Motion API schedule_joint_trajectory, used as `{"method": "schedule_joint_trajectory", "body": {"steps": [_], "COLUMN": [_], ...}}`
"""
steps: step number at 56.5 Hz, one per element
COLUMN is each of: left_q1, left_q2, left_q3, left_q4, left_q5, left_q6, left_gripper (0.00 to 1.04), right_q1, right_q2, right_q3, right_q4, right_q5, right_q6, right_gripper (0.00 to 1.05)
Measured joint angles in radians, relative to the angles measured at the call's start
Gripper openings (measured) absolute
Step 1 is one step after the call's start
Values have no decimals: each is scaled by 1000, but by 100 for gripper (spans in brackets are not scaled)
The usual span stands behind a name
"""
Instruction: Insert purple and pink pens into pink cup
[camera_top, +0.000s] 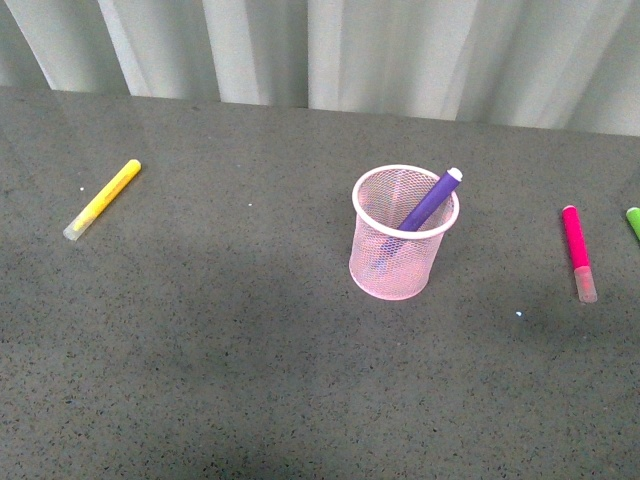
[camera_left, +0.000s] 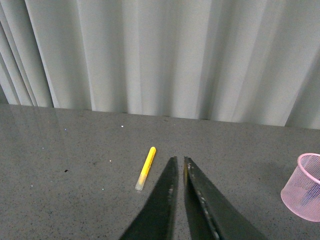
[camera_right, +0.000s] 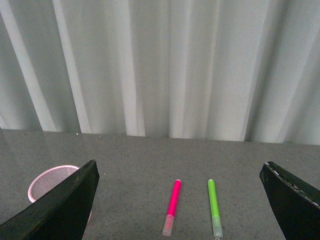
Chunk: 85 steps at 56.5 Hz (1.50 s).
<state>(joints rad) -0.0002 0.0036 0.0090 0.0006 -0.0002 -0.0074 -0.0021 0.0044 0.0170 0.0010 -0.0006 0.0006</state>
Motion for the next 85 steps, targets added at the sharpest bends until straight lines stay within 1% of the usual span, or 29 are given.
{"method": "schedule_joint_trajectory", "body": {"steps": [3, 7, 11, 14, 15, 17, 18, 20, 22, 25, 29, 34, 37, 39, 41, 45, 50, 52, 57, 61, 67, 75, 85], "left_q1": [0, 0, 0, 0, 0, 0, 0, 0, 0, 0, 0, 0, 0, 0, 0, 0, 0, 0, 0, 0, 0, 0, 0], "left_q2": [0, 0, 0, 0, 0, 0, 0, 0, 0, 0, 0, 0, 0, 0, 0, 0, 0, 0, 0, 0, 0, 0, 0], "left_q3": [0, 0, 0, 0, 0, 0, 0, 0, 0, 0, 0, 0, 0, 0, 0, 0, 0, 0, 0, 0, 0, 0, 0], "left_q4": [0, 0, 0, 0, 0, 0, 0, 0, 0, 0, 0, 0, 0, 0, 0, 0, 0, 0, 0, 0, 0, 0, 0], "left_q5": [0, 0, 0, 0, 0, 0, 0, 0, 0, 0, 0, 0, 0, 0, 0, 0, 0, 0, 0, 0, 0, 0, 0], "left_q6": [0, 0, 0, 0, 0, 0, 0, 1, 2, 3, 3, 3, 3, 3, 3, 3, 3, 3, 3, 3, 3, 3, 3], "left_gripper": [41, 52, 70, 79, 82, 89, 95, 100, 98, 98, 98, 98, 98, 98, 98, 98, 98, 98, 98, 98, 98, 98, 98], "right_q1": [0, 0, 3, 13, 12, -6, -19, -55, -100, -139, -178, -208, -220, -223, -223, -215, -193, -180, -148, -120, -75, -20, -1], "right_q2": [0, 0, 0, 32, 42, 118, 165, 303, 471, 629, 831, 1084, 1234, 1379, 1461, 1633, 1789, 1833, 1908, 1945, 1972, 1989, 2026], "right_q3": [0, 0, -1, -1, -1, 1, 3, 18, 59, 121, 233, 414, 533, 655, 732, 908, 1067, 1102, 1141, 1145, 1145, 1130, 1094], "right_q4": [0, 0, 7, 125, 151, 274, 329, 455, 563, 656, 674, 561, 463, 366, 301, 153, 5, -27, -75, -96, -96, -55, 2], "right_q5": [0, 0, 13, 99, 103, 109, 108, 95, 65, 62, 44, 56, 48, 78, 76, 78, 64, 66, 50, 33, 37, 37, 21], "right_q6": [0, 0, 6, 45, 53, 81, 85, 106, 121, 130, 140, 166, 184, 188, 187, 153, 83, 53, 21, 28, 55, 102, 156], "right_gripper": [98, 98, 98, 98, 98, 98, 98, 98, 98, 98, 98, 98, 98, 98, 98, 98, 98, 98, 98, 98, 98, 98, 98]}}
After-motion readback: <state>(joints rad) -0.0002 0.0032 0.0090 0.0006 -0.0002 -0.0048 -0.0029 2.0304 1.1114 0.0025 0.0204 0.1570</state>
